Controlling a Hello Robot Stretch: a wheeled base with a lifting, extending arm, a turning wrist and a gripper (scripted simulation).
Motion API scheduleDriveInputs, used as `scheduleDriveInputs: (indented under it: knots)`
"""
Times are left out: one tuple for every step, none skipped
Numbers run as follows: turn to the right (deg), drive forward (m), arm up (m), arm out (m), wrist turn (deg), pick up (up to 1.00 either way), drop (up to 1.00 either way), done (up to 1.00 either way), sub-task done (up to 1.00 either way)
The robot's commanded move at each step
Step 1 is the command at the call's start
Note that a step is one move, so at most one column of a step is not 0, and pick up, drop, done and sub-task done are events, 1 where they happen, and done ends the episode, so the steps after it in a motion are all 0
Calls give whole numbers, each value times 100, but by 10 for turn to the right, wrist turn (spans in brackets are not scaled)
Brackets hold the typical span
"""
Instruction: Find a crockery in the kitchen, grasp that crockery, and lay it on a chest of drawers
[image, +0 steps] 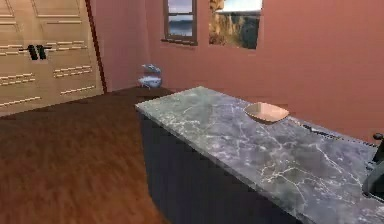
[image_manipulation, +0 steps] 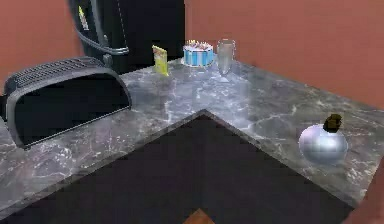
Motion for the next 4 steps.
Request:
scheduleDriveInputs:
  knots:
    - [-450, 0, 0, 0, 0, 0, 0, 0, 0]
    - [-210, 0, 0, 0, 0, 0, 0, 0, 0]
    - [450, 0, 0, 0, 0, 0, 0, 0, 0]
    - [60, 0, 0, 0, 0, 0, 0, 0, 0]
